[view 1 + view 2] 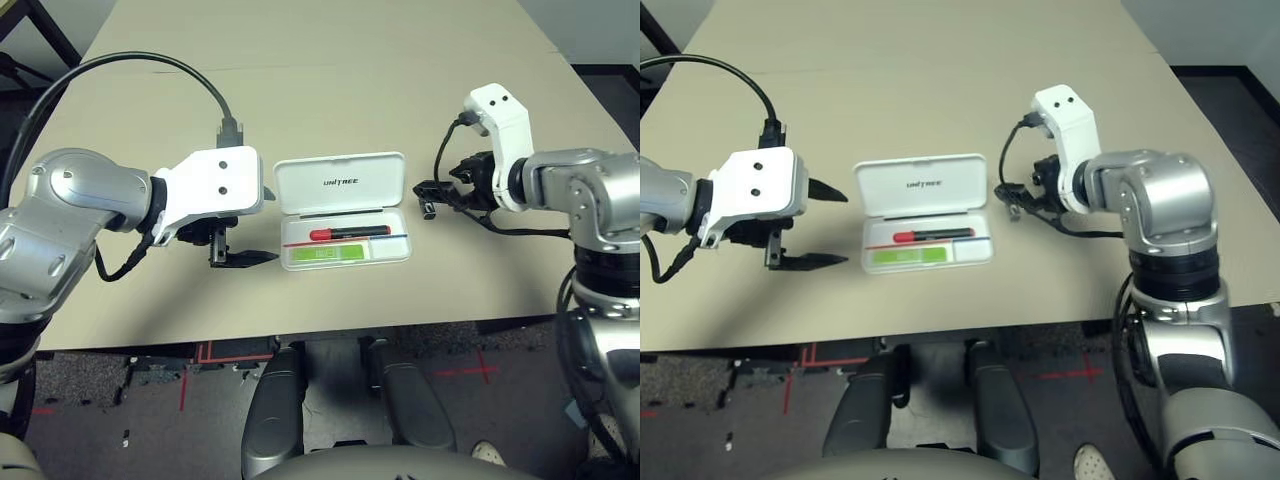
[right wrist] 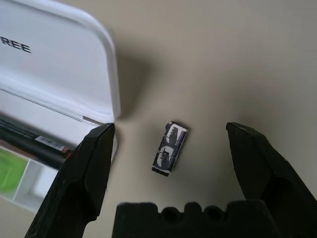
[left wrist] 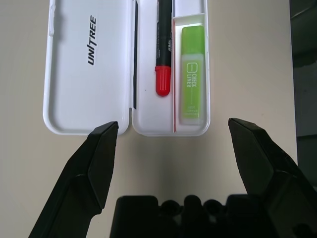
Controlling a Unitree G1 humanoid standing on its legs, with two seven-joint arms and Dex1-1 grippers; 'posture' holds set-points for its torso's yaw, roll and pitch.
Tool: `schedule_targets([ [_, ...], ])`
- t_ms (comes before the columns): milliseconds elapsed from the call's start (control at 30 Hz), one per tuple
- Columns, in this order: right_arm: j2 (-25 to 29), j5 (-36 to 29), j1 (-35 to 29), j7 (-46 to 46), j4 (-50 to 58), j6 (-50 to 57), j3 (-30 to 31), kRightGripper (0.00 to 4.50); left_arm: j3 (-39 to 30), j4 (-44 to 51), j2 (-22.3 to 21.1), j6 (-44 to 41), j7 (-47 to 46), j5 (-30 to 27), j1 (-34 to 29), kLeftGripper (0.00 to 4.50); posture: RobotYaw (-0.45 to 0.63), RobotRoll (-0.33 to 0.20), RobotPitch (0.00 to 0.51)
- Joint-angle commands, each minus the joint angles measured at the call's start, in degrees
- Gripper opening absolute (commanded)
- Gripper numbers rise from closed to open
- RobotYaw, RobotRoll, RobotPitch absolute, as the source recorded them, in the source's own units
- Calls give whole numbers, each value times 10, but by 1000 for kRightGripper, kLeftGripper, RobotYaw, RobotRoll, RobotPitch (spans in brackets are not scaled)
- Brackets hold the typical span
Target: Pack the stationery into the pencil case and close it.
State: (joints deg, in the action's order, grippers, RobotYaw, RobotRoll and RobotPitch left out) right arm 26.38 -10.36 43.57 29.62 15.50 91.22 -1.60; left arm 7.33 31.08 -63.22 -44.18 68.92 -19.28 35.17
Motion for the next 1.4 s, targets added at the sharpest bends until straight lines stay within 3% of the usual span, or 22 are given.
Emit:
schedule_targets([
  [33, -7, 2, -24, -43, 36, 13, -1, 4500, -8, 9, -3, 15, 3, -9, -10, 4470, 16, 0, 238],
  [833, -87, 0, -95, -155, 24, -30, 6, 4500, -3, 10, -2, 26, -6, -12, -5, 4470, 39, 0, 239],
  [1267, -87, -4, -98, -165, -7, -65, 14, 4500, 2, 20, -2, 22, -17, -9, -11, 4470, 48, 0, 236],
  [1400, -87, -4, -101, -166, -16, -80, 18, 3551, 3, 21, -4, 22, -18, -10, -11, 4500, 49, 0, 235],
])
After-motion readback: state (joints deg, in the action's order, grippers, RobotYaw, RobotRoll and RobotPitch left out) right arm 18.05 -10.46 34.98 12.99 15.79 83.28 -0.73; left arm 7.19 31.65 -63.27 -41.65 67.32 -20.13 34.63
